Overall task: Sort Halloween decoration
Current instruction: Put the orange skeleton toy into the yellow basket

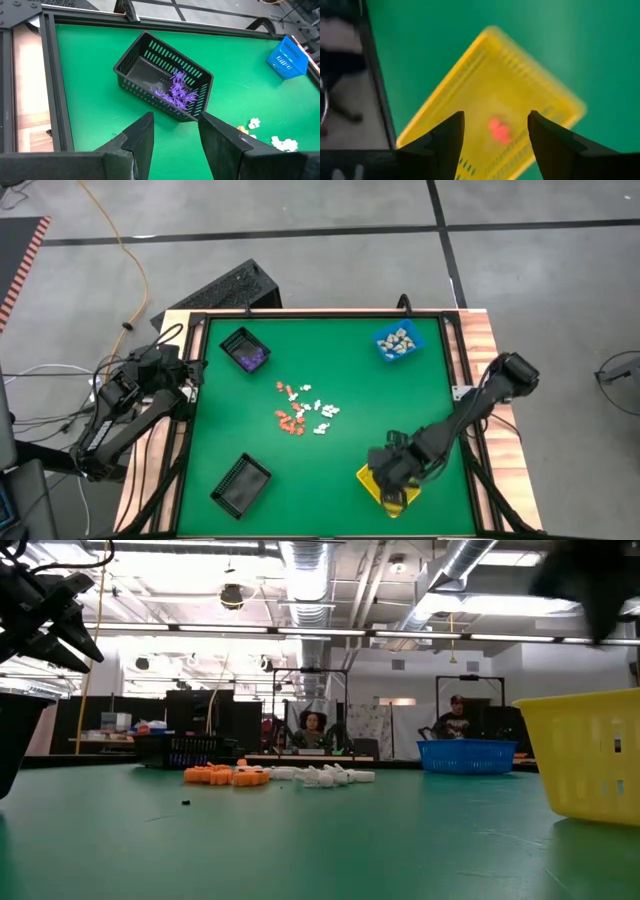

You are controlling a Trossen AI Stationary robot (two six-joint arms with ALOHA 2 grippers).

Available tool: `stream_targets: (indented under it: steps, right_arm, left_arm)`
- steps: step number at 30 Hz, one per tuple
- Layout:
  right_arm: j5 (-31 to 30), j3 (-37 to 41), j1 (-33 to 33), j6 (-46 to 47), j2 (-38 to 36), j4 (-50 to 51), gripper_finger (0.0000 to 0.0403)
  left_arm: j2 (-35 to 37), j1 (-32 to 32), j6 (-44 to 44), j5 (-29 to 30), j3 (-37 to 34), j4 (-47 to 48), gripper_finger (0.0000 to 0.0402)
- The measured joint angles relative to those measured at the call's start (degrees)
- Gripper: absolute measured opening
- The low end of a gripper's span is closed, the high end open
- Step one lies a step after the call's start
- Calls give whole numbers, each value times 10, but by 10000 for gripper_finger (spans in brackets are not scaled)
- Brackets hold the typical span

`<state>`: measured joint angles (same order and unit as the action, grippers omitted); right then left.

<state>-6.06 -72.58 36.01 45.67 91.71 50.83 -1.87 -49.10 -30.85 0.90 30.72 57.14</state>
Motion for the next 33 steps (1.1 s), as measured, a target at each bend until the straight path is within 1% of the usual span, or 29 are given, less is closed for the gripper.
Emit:
stream_targets:
  steps: [4, 6, 7, 10, 14, 17, 20, 22, 26, 29, 33]
  right_arm:
    - [-79, 0, -52, -31, -45, -5, 243]
    - [-120, 0, -90, -58, -60, -27, 244]
    - [-130, 0, -113, -78, -62, -49, 244]
    - [-134, 0, -185, -130, -52, -146, 243]
    - [-140, 0, -270, -183, -19, -317, 237]
    - [-138, -1, -327, -192, 13, -421, 229]
    - [-133, -1, -365, -194, 53, -489, 224]
    - [-131, -14, -380, -194, 85, -505, 222]
    - [-121, -65, -393, -207, 154, -502, 221]
    - [-119, -112, -396, -230, 204, -477, 221]
    - [-114, -164, -402, -231, 251, -429, 221]
  left_arm:
    - [0, 0, 1, 0, 0, 0, 143]
    - [0, 0, 1, 0, 0, 0, 143]
    - [0, 0, 1, 0, 0, 0, 143]
    - [0, 0, 0, 0, 0, 0, 143]
    - [0, 0, -1, 0, 0, 0, 143]
    - [0, 0, -2, 0, 0, 0, 143]
    - [0, 0, -3, -3, 0, 0, 143]
    - [0, 0, -6, -6, 0, 0, 143]
    - [0, 0, -14, -6, 0, 0, 143]
    - [0, 0, -14, -5, 0, 0, 143]
    - [0, 0, -14, -3, 0, 0, 143]
